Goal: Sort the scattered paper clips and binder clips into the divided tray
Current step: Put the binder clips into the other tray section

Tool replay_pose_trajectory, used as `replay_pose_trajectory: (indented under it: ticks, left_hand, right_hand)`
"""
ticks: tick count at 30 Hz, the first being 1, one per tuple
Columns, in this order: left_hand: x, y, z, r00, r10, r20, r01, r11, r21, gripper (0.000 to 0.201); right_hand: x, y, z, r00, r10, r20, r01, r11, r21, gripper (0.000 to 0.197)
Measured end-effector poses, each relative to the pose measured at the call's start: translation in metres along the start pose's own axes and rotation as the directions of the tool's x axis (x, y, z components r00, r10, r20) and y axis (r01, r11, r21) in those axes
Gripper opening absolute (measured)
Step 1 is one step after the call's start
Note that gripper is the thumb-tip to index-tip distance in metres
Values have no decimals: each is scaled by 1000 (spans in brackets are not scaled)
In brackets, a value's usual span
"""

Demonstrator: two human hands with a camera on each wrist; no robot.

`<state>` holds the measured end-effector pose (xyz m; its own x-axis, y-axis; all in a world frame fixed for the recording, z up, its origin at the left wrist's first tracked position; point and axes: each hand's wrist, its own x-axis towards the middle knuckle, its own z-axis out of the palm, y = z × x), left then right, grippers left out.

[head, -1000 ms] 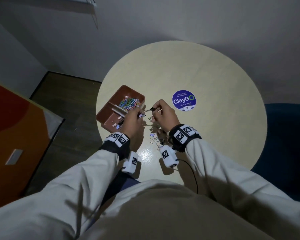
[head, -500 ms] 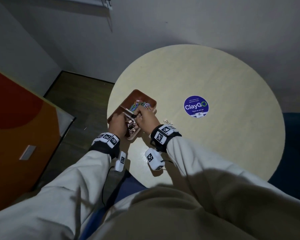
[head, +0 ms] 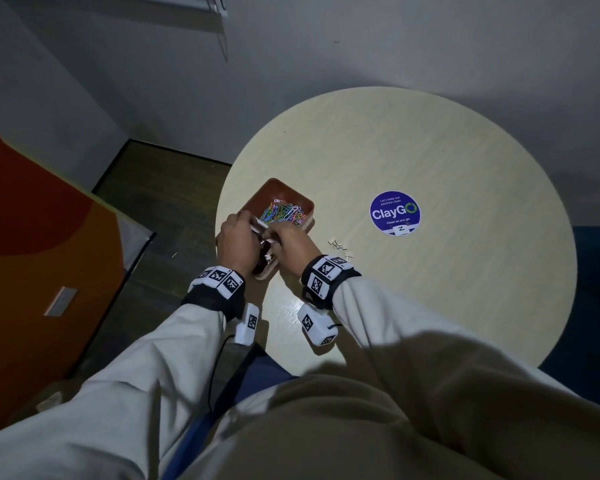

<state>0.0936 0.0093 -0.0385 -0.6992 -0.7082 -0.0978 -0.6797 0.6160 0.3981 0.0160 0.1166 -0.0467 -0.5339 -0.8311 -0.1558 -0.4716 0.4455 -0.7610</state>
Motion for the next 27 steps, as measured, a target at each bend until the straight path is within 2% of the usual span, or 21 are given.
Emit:
replay_pose_trajectory:
  ticks: [3,5,7,9,12,14,17,20,24,27]
  left_hand:
    - [-7,20,3,992,118,-50,-115,992,51,25]
    - [-12,37,11,971,237,-14,-237,971,13,27]
    - [-19,53,21,939,336,65,-331,940,-82,28]
    - [-26,65,34,906,386,172,-366,921,-134,34]
    - [-32,74,52,861,421,287,-425,904,-51,40]
    - [-31,77,66,821,384,422,-443,896,46,60]
    - [-23,80,86,769,283,573,-430,892,137,107]
    - [-14,79,100,691,261,674,-546,800,250,137]
    - [-10,78,109,647,307,698,-609,759,231,140]
    - [-14,77,113,602,370,708,-648,745,161,114]
  right_hand:
    - [-12,17,-15,998,24,-66,-25,1000,-13,19]
    - [-20,34,-26,994,68,-90,-73,996,-46,16]
    - [-27,56,-34,986,140,-86,-151,979,-139,17]
    - [-33,80,-40,971,227,-72,-237,945,-227,21]
    - [-42,109,-45,943,330,-42,-325,884,-336,26]
    - [-49,122,-48,930,366,-19,-341,846,-409,28]
    - [-57,133,-49,937,345,56,-281,837,-469,40]
    - [-65,136,-49,955,269,123,-176,851,-494,43]
    - [-77,142,-47,958,199,208,-75,871,-486,49]
    - [-87,148,-45,949,172,263,-44,902,-430,52]
